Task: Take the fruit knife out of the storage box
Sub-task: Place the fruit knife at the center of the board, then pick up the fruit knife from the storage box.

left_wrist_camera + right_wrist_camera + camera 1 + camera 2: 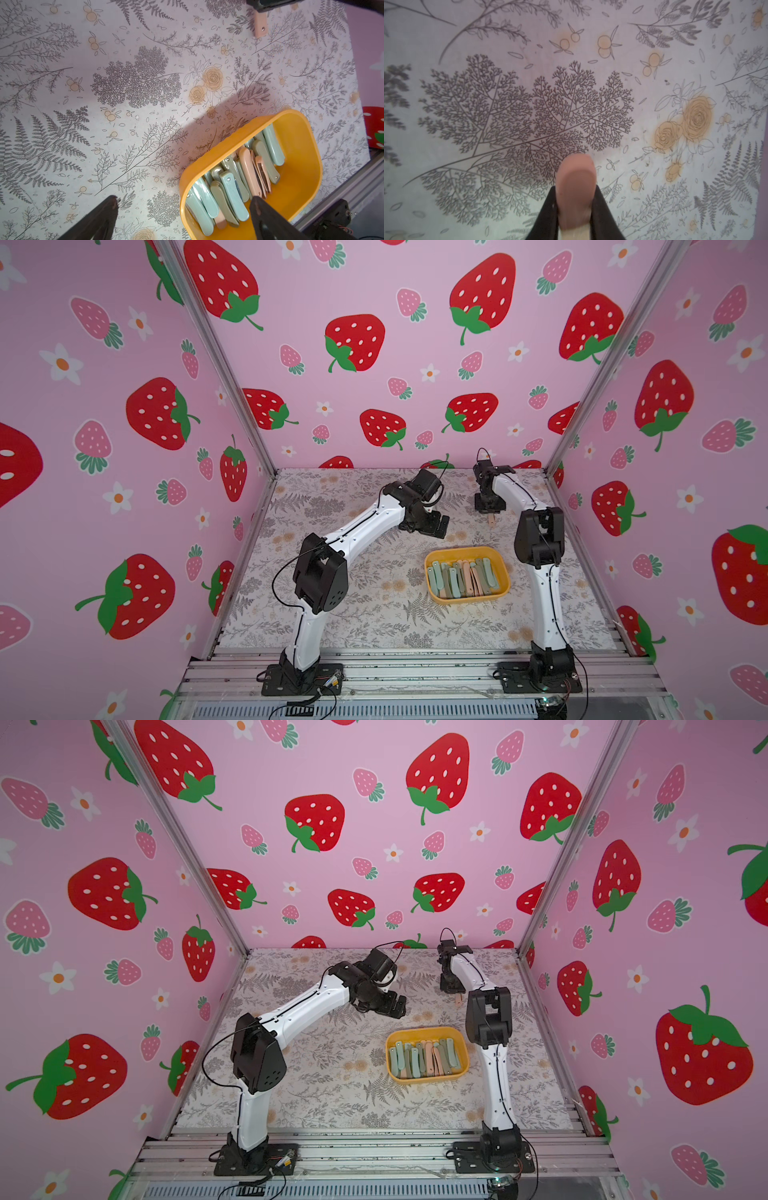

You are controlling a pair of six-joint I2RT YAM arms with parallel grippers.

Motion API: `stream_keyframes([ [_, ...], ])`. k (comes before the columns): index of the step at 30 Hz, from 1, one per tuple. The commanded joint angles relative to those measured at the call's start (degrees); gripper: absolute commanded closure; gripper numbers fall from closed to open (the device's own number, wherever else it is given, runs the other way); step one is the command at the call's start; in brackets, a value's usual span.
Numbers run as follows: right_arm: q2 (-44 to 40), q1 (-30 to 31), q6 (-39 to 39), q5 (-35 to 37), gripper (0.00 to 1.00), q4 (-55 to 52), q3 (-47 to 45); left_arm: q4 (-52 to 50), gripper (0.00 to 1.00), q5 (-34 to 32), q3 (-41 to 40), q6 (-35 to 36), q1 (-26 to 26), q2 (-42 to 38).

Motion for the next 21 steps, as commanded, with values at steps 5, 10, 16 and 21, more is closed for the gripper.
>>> stream_keyframes([
  [5, 1.9, -0.6, -2.1, 0.2, 0.71, -1.0, 3.3, 0.7, 0.01, 4.2, -1.1, -0.5, 0.7, 1.0],
  [10, 0.6, -0.6, -1.6, 0.0, 0.57, -1.8, 3.4, 0.6, 0.01, 4.8, -1.5, -0.5, 1.1, 0.3],
  [16, -6.4, 0.0, 2.6, -3.6, 0.41, -5.2, 2.0, -0.4, 0.01, 3.7, -4.8, 0.6, 1.2, -3.7],
  [21, -18.7, 6.0, 4.5, -5.2, 0.3, -4.2, -11.2, -0.6, 0.01, 1.7, -11.9, 1.4, 1.2, -10.8],
])
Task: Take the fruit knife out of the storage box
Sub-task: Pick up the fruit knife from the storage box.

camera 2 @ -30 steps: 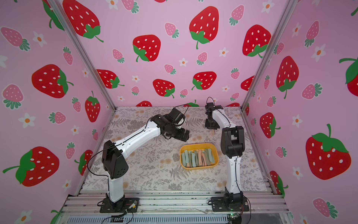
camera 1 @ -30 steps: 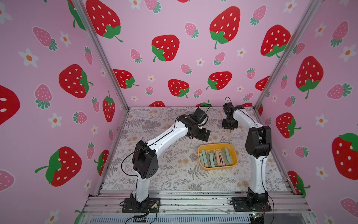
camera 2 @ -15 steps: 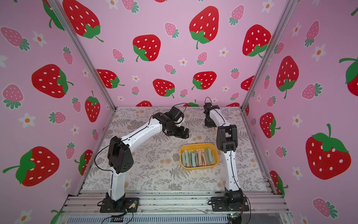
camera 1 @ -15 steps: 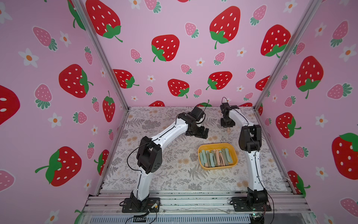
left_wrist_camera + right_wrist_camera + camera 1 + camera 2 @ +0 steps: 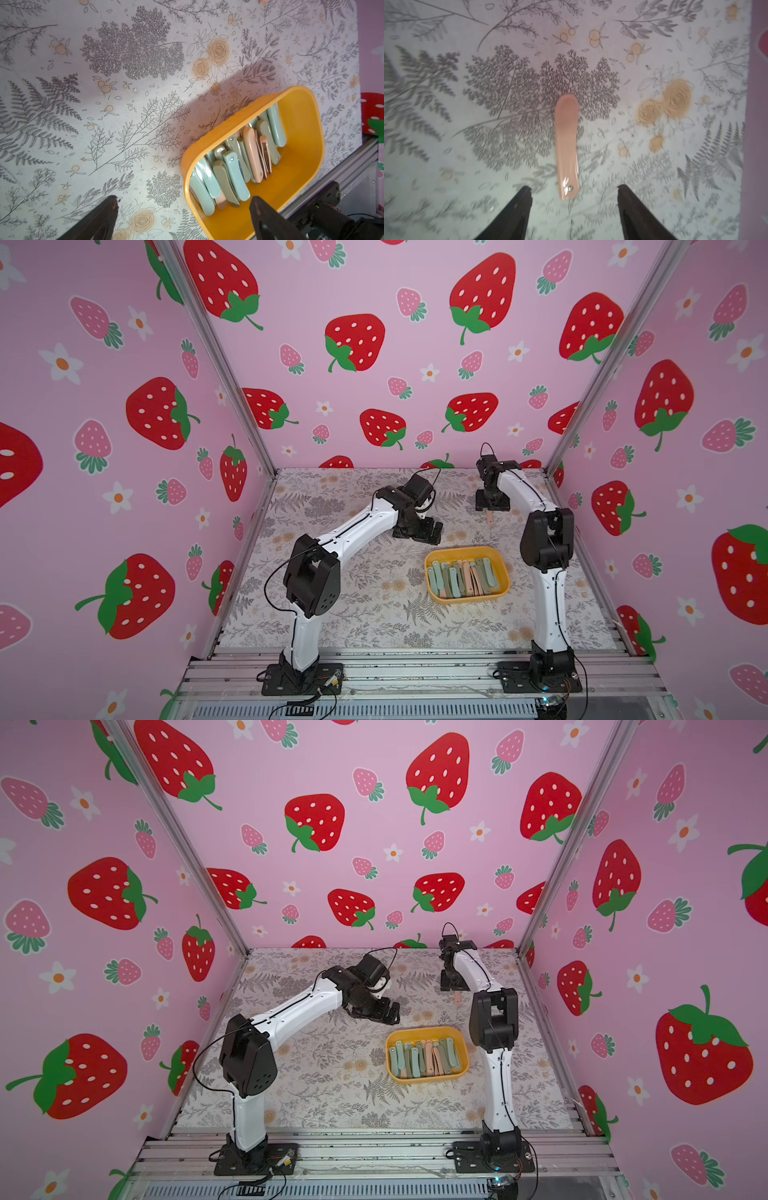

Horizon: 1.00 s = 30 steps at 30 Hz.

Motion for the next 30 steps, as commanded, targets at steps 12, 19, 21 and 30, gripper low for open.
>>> stream_keyframes([
  [12, -29.5, 21.1, 15.0, -3.5, 0.11, -4.3, -27.7, 3.3, 0.01, -3.3, -28.5, -2.1, -0.5, -26.0],
  [19, -34.5, 25.6, 20.8, -4.1, 0.01, -3.0, -40.2, 5.3, 0.01, -3.8, -39.2, -5.8, -1.4, -35.1],
  [21, -35.7, 25.7, 21.8, -4.0, 0.01, -2.1, -43.4, 5.3, 0.01, -3.7, -41.2, -6.5, -1.6, -36.7],
  [30, -36.5, 25.4, 22.0, -4.6, 0.41, 2.3, -51.4, 5.5, 0.01, -3.9, -43.5, -7.5, -2.6, -38.6],
])
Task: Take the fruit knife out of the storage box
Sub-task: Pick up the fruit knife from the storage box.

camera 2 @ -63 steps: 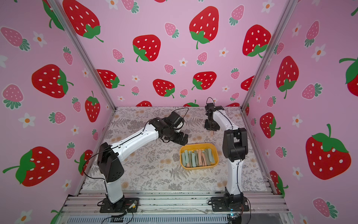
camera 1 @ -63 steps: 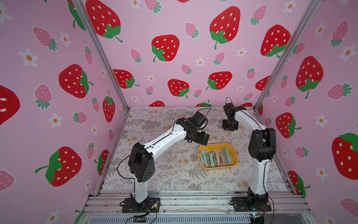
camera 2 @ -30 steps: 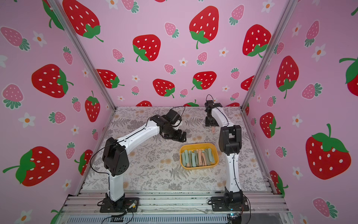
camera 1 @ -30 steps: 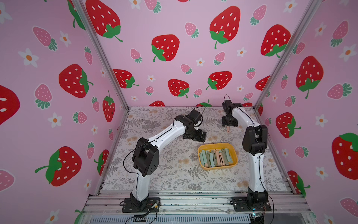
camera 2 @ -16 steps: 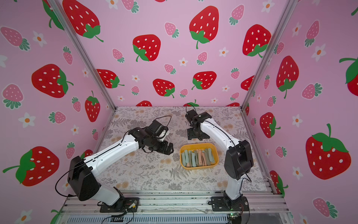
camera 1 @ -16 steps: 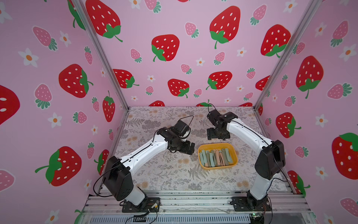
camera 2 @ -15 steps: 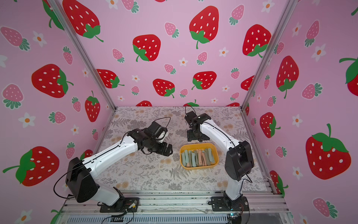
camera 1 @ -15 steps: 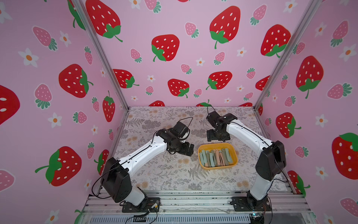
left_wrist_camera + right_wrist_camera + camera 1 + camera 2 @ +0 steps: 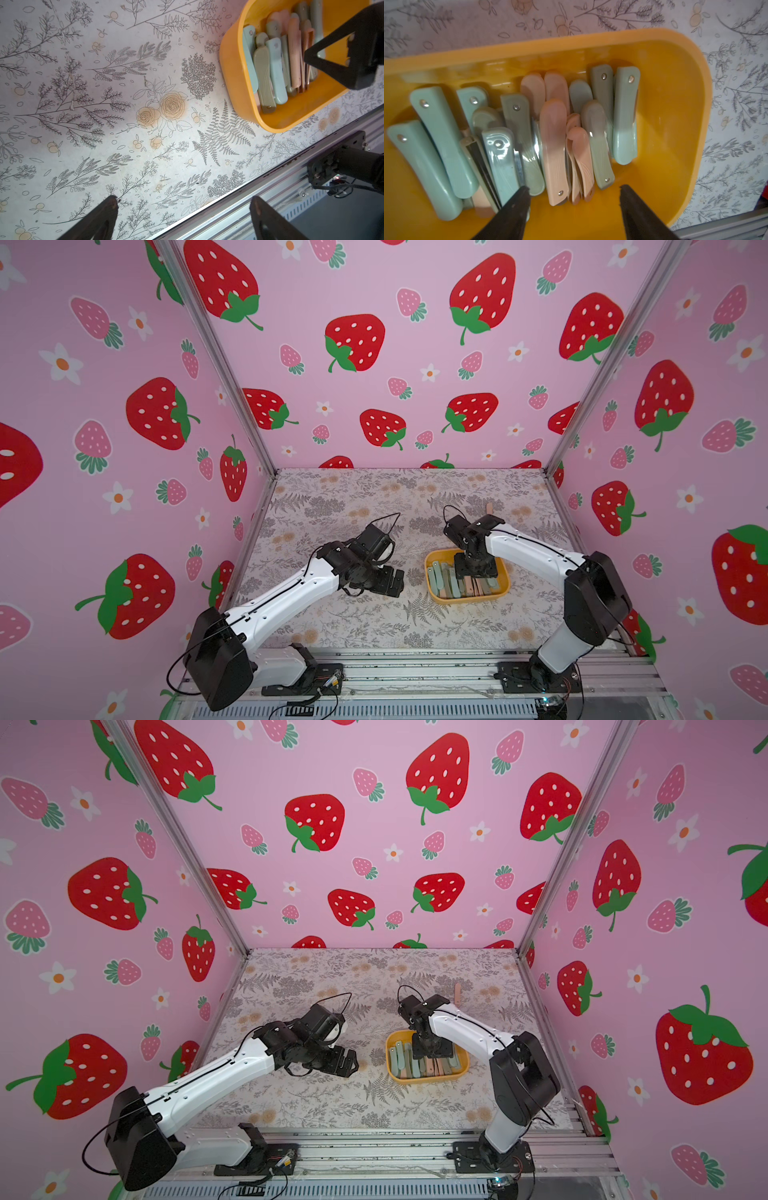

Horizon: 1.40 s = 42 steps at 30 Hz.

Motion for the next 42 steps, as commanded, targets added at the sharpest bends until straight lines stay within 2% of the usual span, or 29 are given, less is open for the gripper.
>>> stream_keyframes([
  [1, -0.5, -0.3, 1.2, -1.0, 0.47, 2.1, -1.3, 0.5, 0.01, -0.6, 0.1, -0.6, -0.4, 0.0],
  [3, -0.1, -0.7, 1.6, -0.9, 0.52, 2.4, -2.1, 0.3, 0.01, -0.5, 1.0, -0.3, -0.4, 0.7],
  [13, 1.3, -3.5, 0.0, -2.6, 0.56, 5.5, -5.8, -0.5, 0.01, -0.1, 4.7, 1.4, -0.4, 3.9],
  [24, 4.2, -6.0, -1.5, -4.9, 0.74, 9.2, -7.7, -0.1, 0.01, 0.4, 5.6, 1.6, -0.5, 5.1],
  [33, 5.5, -7.7, -2.4, -6.4, 0.67, 10.4, -8.1, 0.7, 0.01, 1.4, 4.2, 1.4, -0.5, 4.8],
  [42, 5.1, -8.3, -2.2, -5.1, 0.82, 9.0, -7.4, 1.0, 0.01, 1.7, 4.3, 1.9, -0.5, 4.7],
])
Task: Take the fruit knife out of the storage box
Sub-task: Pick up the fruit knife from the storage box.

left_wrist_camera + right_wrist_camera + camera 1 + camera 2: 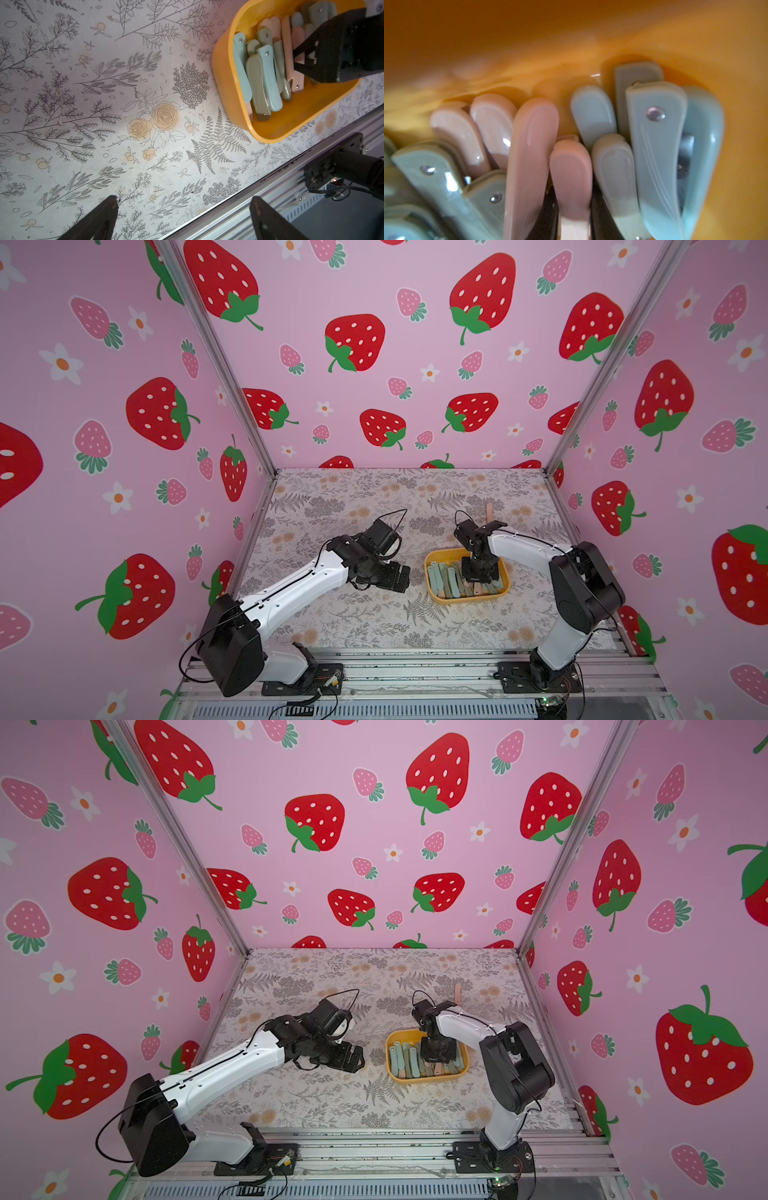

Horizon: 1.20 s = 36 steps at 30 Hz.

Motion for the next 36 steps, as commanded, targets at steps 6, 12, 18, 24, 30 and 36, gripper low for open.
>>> stream_keyframes([
  [6, 0.1, -0.9, 0.2, 0.5, 0.9, -1.9, 0.0, 0.3, 0.01, 1.1, 1.3, 1.3, -0.1, 0.2],
  [12, -3.3, -1.0, 0.0, 1.4, 0.9, -4.7, 2.6, 0.2, 0.01, 1.4, 1.8, 1.7, -0.2, 0.6],
  [18, -6.3, -0.9, 0.2, 1.8, 0.9, -7.5, 4.7, -0.4, 0.01, 1.4, 3.4, 2.3, -0.1, 1.4],
  [24, -8.3, -0.9, 0.5, 1.8, 0.9, -9.1, 5.2, -1.2, 0.01, 1.6, 5.7, 3.0, -0.1, 2.8],
  [30, -10.6, -0.9, 0.1, 2.1, 0.89, -12.8, 8.6, -2.8, 0.01, 2.1, 10.0, 4.1, -0.2, 5.0],
  [36, -10.1, -1.5, -1.2, 3.2, 0.88, -16.5, 16.0, -3.7, 0.01, 2.8, 16.1, 4.8, -0.1, 8.8],
])
